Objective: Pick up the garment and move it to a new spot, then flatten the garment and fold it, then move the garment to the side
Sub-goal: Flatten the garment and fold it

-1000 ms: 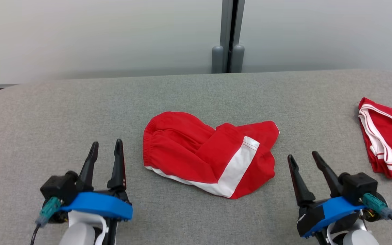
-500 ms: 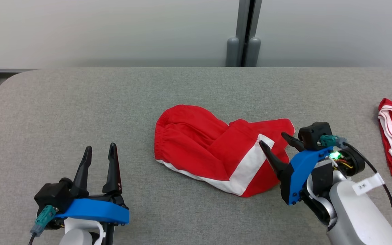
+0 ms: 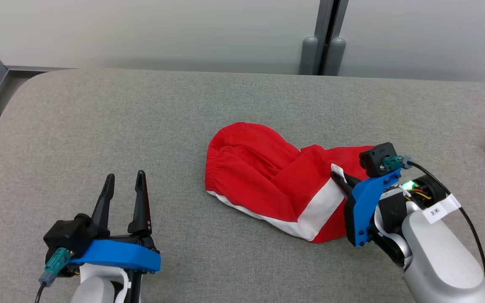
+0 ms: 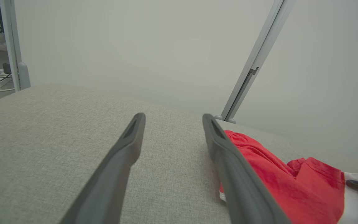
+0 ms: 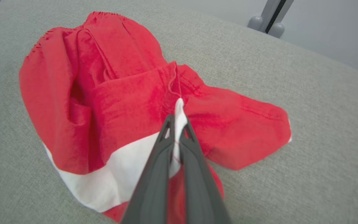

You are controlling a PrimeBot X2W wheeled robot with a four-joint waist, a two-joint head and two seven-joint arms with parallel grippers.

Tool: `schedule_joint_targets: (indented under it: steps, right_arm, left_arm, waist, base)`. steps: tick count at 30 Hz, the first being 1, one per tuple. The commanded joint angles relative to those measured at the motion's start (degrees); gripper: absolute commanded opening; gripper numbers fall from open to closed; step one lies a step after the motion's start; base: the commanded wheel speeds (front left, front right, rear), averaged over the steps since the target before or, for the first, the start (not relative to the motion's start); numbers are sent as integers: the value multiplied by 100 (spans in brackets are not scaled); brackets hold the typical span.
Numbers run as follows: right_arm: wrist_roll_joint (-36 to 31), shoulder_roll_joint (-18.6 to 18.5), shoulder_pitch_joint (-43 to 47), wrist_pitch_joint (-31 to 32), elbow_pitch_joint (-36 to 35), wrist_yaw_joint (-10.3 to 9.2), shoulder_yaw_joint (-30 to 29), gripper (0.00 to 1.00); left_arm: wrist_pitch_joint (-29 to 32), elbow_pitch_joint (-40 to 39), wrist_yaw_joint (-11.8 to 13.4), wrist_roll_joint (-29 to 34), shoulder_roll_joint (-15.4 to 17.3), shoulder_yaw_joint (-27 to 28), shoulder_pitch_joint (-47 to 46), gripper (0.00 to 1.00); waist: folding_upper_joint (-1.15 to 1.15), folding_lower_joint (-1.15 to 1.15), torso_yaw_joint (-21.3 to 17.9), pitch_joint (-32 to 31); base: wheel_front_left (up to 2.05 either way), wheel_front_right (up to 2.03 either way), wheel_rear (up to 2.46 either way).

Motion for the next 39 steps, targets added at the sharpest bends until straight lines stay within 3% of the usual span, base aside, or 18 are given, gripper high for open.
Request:
schedule_joint_targets:
  steps: [1, 14, 15, 16, 27, 39]
  right_arm:
    - [24, -41, -44, -107, 19, 1, -17, 0]
    - [-197, 319, 896, -744, -411, 1, -1239, 0]
    - [-202, 373, 1009, -792, -459, 1, -1368, 10]
    - [-218, 427, 1111, -836, -510, 1, -1509, 100]
    - [-490, 804, 1892, -2027, -1162, 1, -2459, 100]
    - [-609, 812, 2625, -2923, -1835, 1, -2356, 100]
  left_arm:
    - [-23, -12, -45, -9, 16, 24, -18, 100]
    - [-23, -67, -47, -22, 7, 194, 188, 100]
    - [-23, -68, -47, -28, 13, 210, 209, 100]
    - [-23, -63, -47, -28, 17, 217, 222, 100]
    - [-23, -49, -48, -35, 62, 310, 371, 100]
    - [-24, -179, -30, 193, 182, 423, 735, 100]
  waist:
    - [0, -1, -21, -14]
    - [0, -1, -272, -188]
    - [0, -1, -300, -203]
    - [0, -1, -322, -215]
    - [0, -1, -506, -430]
    - [0, -1, -710, -658]
  base:
    - [0, 0, 0]
    - [0, 0, 0]
    - [0, 0, 0]
    - [0, 0, 0]
    - [0, 0, 0]
    - [0, 0, 0]
